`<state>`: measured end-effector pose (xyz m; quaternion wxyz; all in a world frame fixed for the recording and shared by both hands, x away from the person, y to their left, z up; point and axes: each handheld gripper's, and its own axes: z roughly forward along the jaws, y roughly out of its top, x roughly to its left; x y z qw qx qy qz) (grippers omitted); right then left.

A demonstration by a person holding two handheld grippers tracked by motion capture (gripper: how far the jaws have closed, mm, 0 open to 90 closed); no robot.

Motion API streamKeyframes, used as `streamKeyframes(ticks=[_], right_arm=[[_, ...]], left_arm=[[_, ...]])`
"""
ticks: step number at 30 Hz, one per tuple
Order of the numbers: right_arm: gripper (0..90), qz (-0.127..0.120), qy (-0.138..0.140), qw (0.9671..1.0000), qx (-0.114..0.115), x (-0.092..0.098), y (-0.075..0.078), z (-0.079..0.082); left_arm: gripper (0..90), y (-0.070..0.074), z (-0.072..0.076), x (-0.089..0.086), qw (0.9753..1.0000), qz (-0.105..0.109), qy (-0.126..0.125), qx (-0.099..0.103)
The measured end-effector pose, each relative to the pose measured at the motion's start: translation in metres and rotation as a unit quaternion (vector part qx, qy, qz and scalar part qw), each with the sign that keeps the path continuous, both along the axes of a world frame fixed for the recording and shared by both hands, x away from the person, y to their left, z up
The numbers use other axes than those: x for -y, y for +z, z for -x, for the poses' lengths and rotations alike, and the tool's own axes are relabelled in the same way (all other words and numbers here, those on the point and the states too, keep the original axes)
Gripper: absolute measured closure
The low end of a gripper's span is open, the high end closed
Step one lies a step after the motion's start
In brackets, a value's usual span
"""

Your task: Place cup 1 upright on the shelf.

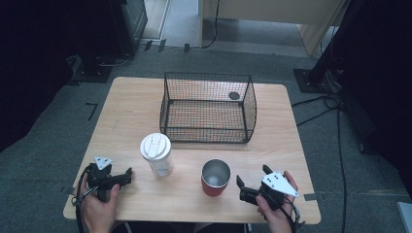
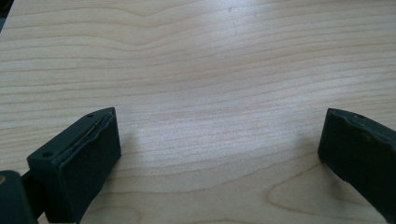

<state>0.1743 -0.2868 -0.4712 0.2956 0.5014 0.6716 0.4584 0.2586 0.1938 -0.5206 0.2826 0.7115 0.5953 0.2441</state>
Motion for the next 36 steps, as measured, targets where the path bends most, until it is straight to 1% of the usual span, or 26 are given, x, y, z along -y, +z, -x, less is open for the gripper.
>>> streamKeyframes(ticks=[1, 3, 4, 6, 7, 8, 9, 10, 11, 13, 14, 19, 22, 27, 29, 30, 31, 32, 33, 34, 36], right_arm=[[2.4, 0.000, 0.000, 1.0000, 0.000, 0.000, 0.000, 0.000], [2.3, 0.001, 0.016, 0.9999, 0.005, -0.003, 0.000, 0.002], [2.3, 0.000, 0.029, 0.9995, 0.008, -0.006, 0.001, 0.003], [2.3, -0.003, 0.043, 0.9991, 0.006, -0.008, 0.001, 0.004], [2.3, -0.003, 0.043, 0.9991, 0.006, -0.008, 0.001, 0.004], [2.3, -0.005, 0.059, 0.9982, 0.006, -0.010, 0.001, 0.005], [2.3, -0.005, 0.059, 0.9982, 0.006, -0.010, 0.001, 0.005], [1.9, -0.005, 0.075, 0.9971, 0.010, -0.012, 0.001, 0.007], [1.6, -0.005, 0.082, 0.9966, 0.012, -0.013, 0.001, 0.007], [1.6, -0.004, 0.086, 0.9962, 0.014, -0.014, 0.001, 0.008], [1.2, -0.007, 0.101, 0.9947, 0.017, -0.016, 0.002, 0.009], [1.1, -0.011, 0.108, 0.9938, 0.020, -0.020, 0.004, 0.013], [1.2, -0.010, 0.118, 0.9927, 0.024, -0.027, 0.007, 0.016], [1.2, -0.009, 0.122, 0.9921, 0.028, -0.033, 0.009, 0.017], [1.2, -0.009, 0.130, 0.9910, 0.031, -0.038, 0.010, 0.016], [1.2, -0.009, 0.130, 0.9910, 0.031, -0.038, 0.010, 0.016], [1.1, -0.012, 0.131, 0.9908, 0.029, -0.039, 0.010, 0.016], [1.0, -0.028, 0.138, 0.9898, 0.025, -0.043, 0.010, 0.014], [1.0, -0.028, 0.138, 0.9898, 0.025, -0.043, 0.010, 0.014], [1.3, -0.034, 0.140, 0.9893, 0.024, -0.047, 0.011, 0.012], [2.2, -0.035, 0.140, 0.9891, 0.027, -0.052, 0.012, 0.011]], left_arm=[[0.0, 0.000, 0.000, 0.000, 1.0000, 0.000, 0.000, 0.000], [0.0, 0.000, 0.000, 0.000, 1.0000, 0.000, 0.000, 0.000], [0.0, 0.000, 0.000, 0.000, 1.0000, 0.000, 0.000, 0.000], [0.0, 0.000, 0.000, 0.000, 1.0000, 0.000, 0.000, 0.000], [0.0, 0.000, 0.000, 0.000, 1.0000, 0.000, 0.000, 0.000], [0.0, 0.000, 0.000, 0.000, 1.0000, 0.000, 0.000, 0.000], [0.0, 0.000, 0.000, 0.000, 1.0000, 0.000, 0.000, 0.000], [0.0, 0.000, 0.000, 0.000, 1.0000, 0.000, 0.000, 0.000], [0.0, 0.000, 0.000, 0.000, 1.0000, 0.000, 0.000, 0.000], [0.0, 0.000, 0.000, 0.000, 1.0000, 0.000, 0.000, 0.000], [0.0, 0.000, 0.000, 0.000, 1.0000, 0.000, 0.000, 0.000], [0.0, 0.000, 0.000, 0.000, 1.0000, 0.000, 0.000, 0.000], [0.0, 0.000, 0.000, 0.000, 1.0000, 0.000, 0.000, 0.000], [0.0, 0.000, 0.000, 0.000, 1.0000, 0.000, 0.000, 0.000], [0.0, 0.000, 0.000, 0.000, 1.0000, 0.000, 0.000, 0.000], [0.0, 0.000, 0.000, 0.000, 1.0000, 0.000, 0.000, 0.000], [0.0, 0.000, 0.000, 0.000, 1.0000, 0.000, 0.000, 0.000], [0.0, 0.000, 0.000, 0.000, 1.0000, 0.000, 0.000, 0.000], [0.0, 0.000, 0.000, 0.000, 1.0000, 0.000, 0.000, 0.000], [0.0, 0.000, 0.000, 0.000, 1.0000, 0.000, -0.001, 0.000], [0.0, 0.000, 0.000, 0.000, 1.0000, 0.000, -0.001, 0.000]])
